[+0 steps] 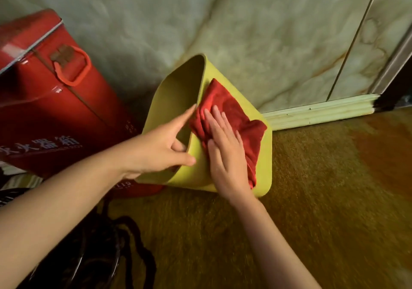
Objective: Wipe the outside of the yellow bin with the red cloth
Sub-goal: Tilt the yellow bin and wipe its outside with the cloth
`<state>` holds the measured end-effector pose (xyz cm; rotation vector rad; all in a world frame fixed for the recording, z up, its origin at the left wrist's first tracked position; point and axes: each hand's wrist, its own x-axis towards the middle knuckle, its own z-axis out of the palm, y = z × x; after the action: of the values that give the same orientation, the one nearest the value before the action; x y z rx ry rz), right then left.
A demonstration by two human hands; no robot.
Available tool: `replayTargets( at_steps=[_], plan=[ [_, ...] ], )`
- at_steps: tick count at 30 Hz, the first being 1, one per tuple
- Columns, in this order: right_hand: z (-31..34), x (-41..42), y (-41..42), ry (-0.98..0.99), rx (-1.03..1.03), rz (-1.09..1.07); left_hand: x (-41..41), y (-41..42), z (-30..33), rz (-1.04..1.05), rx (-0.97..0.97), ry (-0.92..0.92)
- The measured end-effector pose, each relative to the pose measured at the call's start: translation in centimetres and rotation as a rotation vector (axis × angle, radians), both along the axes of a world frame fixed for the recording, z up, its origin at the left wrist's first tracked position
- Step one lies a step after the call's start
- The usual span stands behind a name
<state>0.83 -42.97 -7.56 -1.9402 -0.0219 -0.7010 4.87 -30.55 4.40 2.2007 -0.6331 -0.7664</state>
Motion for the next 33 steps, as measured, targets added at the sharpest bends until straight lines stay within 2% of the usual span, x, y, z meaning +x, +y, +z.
replayTargets(
  at_steps=[2,5,7,8,10,11,13,15,18,22,25,33],
  plan=[
    [-1.1,1.1,-2.0,0.146,0.024,-0.092,0.9,-0.8,0.4,0.031,-0.020,0.021],
    [-4.8,1.0,-6.0,0.464,0.310,-0.264,1.5,-2.8,0.4,0.048,-0.088,0.086],
    [-6.3,0.4,-7.3,0.471,0.450,-0.303,1.1,-3.4,0.0,-0.090,-0.049,0.097],
    [-6.6,0.3,-7.6,0.460,0.512,-0.315,1.0,-2.8,-0.3,-0.212,0.051,0.003],
    [-6.7,0.5,-8.1,0.475,0.645,-0.325,0.8,-0.3,-0.9,-0.386,0.321,-0.402],
    [-6.7,0.3,-8.4,0.490,0.677,-0.328,0.5,0.9,-1.1,-0.408,0.396,-0.590],
    [-6.5,-0.3,-8.4,0.513,0.655,-0.331,-0.2,2.1,-1.4,-0.360,0.392,-0.742],
    [-5.8,-1.2,-8.3,0.456,0.695,-0.343,-0.5,0.6,-1.4,-0.368,0.291,-0.793],
    [-4.4,-2.9,-7.7,0.274,0.954,-0.331,-0.5,-3.7,-0.5,-0.380,0.158,-0.834],
    [-3.2,-4.4,-6.3,-0.042,1.203,-0.330,-0.6,-7.5,-0.7,-0.402,0.160,-0.772],
    [-2.5,-5.3,-5.1,-0.124,1.164,-0.312,-0.8,-8.4,-0.9,-0.365,0.146,-0.680],
    [-4.3,-4.6,-4.5,0.014,0.363,-0.449,0.0,-7.9,-1.3,-0.295,0.083,-0.419]
  ],
)
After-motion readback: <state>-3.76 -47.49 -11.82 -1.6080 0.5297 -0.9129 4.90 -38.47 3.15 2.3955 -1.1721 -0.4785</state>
